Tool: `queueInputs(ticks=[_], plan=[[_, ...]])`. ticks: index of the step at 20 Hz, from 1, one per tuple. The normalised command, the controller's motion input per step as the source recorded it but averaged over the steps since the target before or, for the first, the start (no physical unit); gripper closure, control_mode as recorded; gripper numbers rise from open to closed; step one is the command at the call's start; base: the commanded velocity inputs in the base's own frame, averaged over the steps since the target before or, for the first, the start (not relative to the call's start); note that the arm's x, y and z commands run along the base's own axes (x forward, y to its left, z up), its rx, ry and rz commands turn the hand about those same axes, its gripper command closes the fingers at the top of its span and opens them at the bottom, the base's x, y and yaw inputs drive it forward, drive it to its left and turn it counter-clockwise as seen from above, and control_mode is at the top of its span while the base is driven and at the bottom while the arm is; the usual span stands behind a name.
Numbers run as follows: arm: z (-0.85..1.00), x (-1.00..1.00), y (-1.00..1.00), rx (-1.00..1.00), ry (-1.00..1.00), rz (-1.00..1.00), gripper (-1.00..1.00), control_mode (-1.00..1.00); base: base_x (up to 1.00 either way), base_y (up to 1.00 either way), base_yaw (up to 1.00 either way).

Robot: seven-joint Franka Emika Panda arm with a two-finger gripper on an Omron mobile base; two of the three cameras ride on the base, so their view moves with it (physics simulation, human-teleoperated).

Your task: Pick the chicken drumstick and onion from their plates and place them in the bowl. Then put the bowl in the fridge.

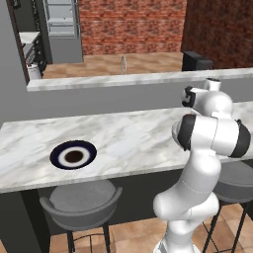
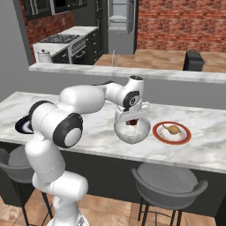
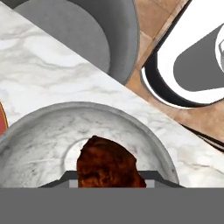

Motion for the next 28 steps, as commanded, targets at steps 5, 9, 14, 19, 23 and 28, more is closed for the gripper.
queueInputs(ticks=[5, 9, 14, 19, 23, 28], plan=[[-0.15, 0.07, 0.05, 0.00, 0.00, -0.03, 1.00, -1.00, 0.00, 0.00, 0.00], [-0.16, 0.06, 0.04, -0.01, 0.00, -0.04, 1.00, -1.00, 0.00, 0.00, 0.00], [-0.17, 0.04, 0.03, 0.00, 0.00, -0.04, 1.00, -1.00, 0.00, 0.00, 0.00], [-0.17, 0.01, 0.00, 0.00, 0.00, -0.03, 1.00, -1.00, 0.00, 0.00, 0.00], [-0.18, 0.00, 0.02, 0.00, 0.00, -0.03, 1.00, -1.00, 0.00, 0.00, 0.00], [-0.15, 0.01, 0.03, 0.00, 0.00, -0.04, 1.00, -1.00, 0.00, 0.00, 0.00]])
